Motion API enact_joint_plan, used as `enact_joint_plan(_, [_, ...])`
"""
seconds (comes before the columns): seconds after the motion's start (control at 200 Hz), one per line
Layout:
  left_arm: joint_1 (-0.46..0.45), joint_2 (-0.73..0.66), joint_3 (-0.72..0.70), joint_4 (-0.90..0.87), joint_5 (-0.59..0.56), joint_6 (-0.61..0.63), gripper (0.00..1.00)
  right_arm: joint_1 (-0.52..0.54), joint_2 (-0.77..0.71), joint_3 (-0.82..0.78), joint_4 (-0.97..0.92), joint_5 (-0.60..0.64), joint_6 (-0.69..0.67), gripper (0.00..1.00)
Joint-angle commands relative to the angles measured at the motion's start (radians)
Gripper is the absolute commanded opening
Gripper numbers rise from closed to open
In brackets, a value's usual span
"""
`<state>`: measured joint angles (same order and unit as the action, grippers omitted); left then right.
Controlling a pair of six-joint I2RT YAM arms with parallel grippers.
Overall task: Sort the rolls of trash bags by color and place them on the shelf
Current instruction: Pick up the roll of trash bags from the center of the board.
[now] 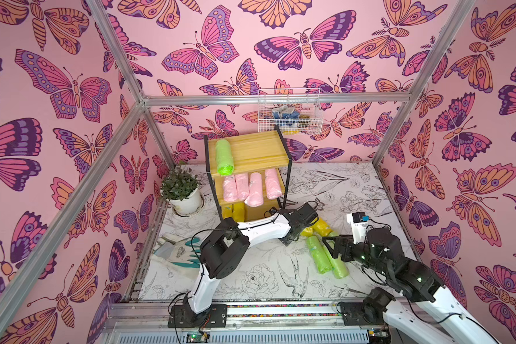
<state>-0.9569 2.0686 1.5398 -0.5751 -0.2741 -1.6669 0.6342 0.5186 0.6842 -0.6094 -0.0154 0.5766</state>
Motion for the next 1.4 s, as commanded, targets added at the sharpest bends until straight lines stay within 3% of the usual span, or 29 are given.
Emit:
enact_joint_plan(0.0, [0.019,0.030,0.026,-0.040,0.004,-0.027,0.84,-0.005,-0.047,-0.016,-0.021,0.024,0.018,0.85])
enact_joint_plan(0.235, [0.023,0.061,0.026,-0.047,0.013,-0.018,0.77,-0.005,-0.172,-0.045,-0.008,0.045,0.032,0.85])
enact_joint_plan(0.541, [0.032,0.098,0.019,-0.058,0.007,0.030,0.77,-0.005,-0.131,-0.067,0.018,-0.015,0.053,0.85])
enact_joint_plan(0.821, [0.033,0.129,0.017,-0.055,0.050,0.079,0.52,-0.004,-0.154,-0.083,0.021,-0.030,0.077,0.84])
enact_joint_plan(0.931, [0.032,0.103,-0.007,-0.055,0.059,0.113,0.37,-0.005,-0.169,-0.083,-0.001,-0.028,0.081,0.84])
enact_joint_plan(1.157, [0.011,-0.091,-0.165,-0.009,0.061,0.243,0.13,-0.005,-0.133,-0.076,-0.069,-0.028,0.099,0.84])
enact_joint_plan(1.337, [-0.012,-0.374,-0.425,0.145,0.122,0.370,0.00,-0.005,-0.042,-0.074,-0.094,-0.072,0.120,0.85])
enact_joint_plan(1.397, [-0.019,-0.474,-0.509,0.188,0.142,0.376,0.00,-0.003,-0.025,-0.080,-0.066,-0.118,0.133,0.86])
